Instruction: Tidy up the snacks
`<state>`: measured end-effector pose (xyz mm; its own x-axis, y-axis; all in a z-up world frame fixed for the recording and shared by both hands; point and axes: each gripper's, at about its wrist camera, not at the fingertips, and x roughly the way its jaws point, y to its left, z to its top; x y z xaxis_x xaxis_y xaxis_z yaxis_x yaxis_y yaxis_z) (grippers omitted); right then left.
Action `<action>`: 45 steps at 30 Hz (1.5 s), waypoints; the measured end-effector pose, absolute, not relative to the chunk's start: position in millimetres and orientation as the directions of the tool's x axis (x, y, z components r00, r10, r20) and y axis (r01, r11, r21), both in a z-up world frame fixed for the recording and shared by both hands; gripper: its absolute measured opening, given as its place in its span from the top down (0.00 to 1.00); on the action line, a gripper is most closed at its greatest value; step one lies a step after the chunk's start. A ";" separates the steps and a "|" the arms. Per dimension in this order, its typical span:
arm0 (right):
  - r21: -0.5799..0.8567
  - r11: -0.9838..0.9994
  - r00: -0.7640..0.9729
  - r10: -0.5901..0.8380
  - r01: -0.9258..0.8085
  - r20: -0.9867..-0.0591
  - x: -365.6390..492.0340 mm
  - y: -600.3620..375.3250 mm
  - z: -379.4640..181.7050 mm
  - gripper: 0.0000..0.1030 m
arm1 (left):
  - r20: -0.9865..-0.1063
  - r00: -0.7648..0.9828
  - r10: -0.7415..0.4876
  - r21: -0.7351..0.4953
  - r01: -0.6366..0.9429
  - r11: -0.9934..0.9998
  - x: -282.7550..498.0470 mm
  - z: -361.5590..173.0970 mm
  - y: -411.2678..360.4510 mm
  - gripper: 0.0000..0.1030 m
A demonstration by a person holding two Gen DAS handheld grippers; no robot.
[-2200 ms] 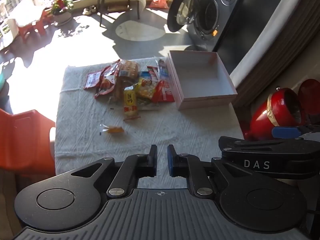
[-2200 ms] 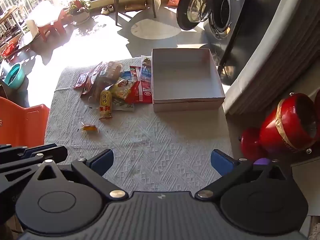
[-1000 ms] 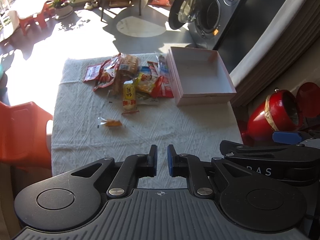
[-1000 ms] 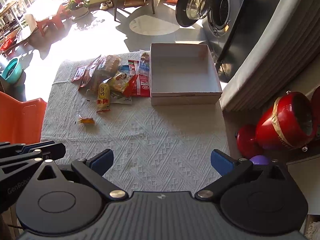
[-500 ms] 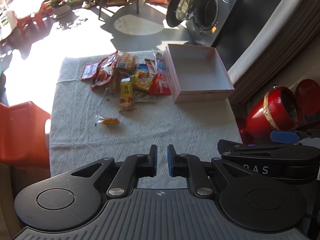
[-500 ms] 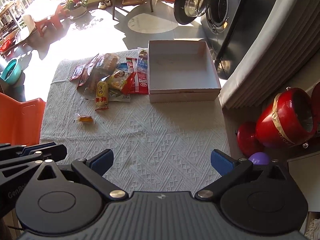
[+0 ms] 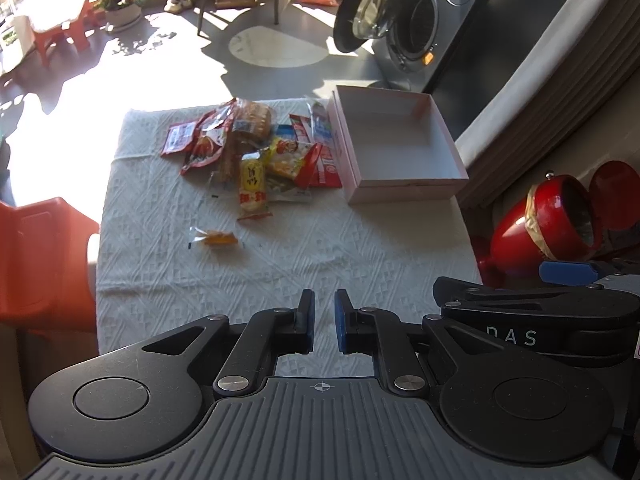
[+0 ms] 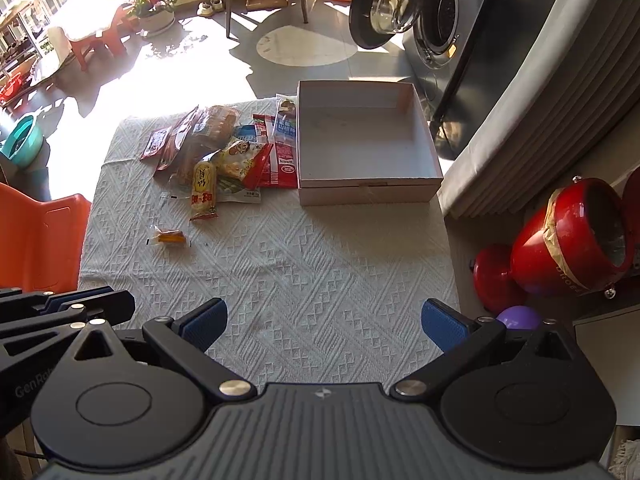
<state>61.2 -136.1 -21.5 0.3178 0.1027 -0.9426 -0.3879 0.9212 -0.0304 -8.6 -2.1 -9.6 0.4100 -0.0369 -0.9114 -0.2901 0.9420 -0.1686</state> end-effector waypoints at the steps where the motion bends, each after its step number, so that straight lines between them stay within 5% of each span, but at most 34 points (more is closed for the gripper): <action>1: -0.030 0.921 0.317 0.103 -0.388 -0.943 61.2 -135.7 -21.5 0.00 | -0.911 0.410 -0.038 -0.171 -0.291 0.941 -8.9 -10.0 -1.3 0.86; 32: -0.047 0.922 0.296 0.074 -0.384 -0.952 68.6 -114.9 -50.5 0.00 | -0.897 0.436 -0.078 -0.236 -0.321 0.917 -7.3 -55.2 40.6 0.86; 38: -0.008 0.895 0.390 0.187 -0.447 -0.902 70.7 -102.9 -93.4 0.00 | -0.899 0.421 -0.122 -0.254 -0.274 0.928 8.6 -123.6 83.6 0.83; 45: 0.037 0.890 0.309 0.196 -0.454 -0.931 87.6 -71.2 -185.9 0.00 | -0.888 0.452 -0.090 -0.257 -0.323 0.911 46.4 -173.8 162.7 0.83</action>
